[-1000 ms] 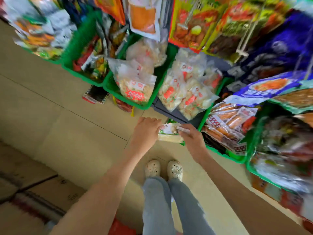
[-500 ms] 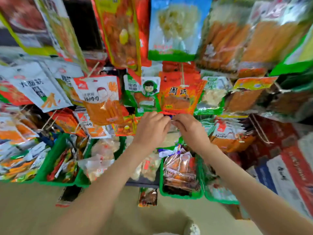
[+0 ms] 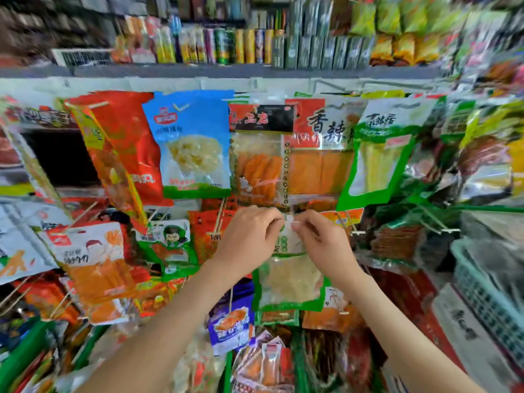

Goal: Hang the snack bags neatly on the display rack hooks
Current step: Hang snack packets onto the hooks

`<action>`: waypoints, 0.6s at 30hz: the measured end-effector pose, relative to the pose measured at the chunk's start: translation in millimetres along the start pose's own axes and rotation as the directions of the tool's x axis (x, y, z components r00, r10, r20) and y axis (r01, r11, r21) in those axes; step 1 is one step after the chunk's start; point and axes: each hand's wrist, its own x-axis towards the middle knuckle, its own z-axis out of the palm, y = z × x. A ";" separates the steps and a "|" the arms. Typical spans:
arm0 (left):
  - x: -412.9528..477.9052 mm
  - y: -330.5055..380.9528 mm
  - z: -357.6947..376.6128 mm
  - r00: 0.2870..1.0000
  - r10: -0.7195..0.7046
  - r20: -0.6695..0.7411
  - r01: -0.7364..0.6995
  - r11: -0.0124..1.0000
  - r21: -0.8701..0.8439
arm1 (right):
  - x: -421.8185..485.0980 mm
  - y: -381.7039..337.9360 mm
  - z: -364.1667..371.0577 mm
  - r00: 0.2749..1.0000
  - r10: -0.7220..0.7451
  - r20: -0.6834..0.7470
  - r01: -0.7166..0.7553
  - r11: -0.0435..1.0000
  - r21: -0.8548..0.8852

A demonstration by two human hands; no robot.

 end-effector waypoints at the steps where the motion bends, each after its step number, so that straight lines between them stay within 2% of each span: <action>1: 3.2 -1.4 -2.1 1.000 -0.013 -0.011 0.012 1.000 -0.013 | -0.5 3.4 -5.1 1.000 0.026 -0.014 -0.026 1.000 0.011; 5: 12.4 -14.4 -8.9 0.993 -0.109 -0.046 0.109 0.994 -0.020 | -4.0 18.2 -32.7 0.992 0.119 -0.032 -0.117 0.991 0.069; 10: 34.1 -29.8 -23.9 0.977 -0.171 -0.128 0.175 0.984 0.019 | 10.2 19.5 -72.0 0.996 0.085 0.040 -0.090 0.985 0.145; 18: 63.9 -34.5 -48.0 0.974 -0.178 -0.141 0.188 0.980 0.062 | 38.5 5.5 -81.1 0.996 0.085 -0.030 -0.081 0.990 0.118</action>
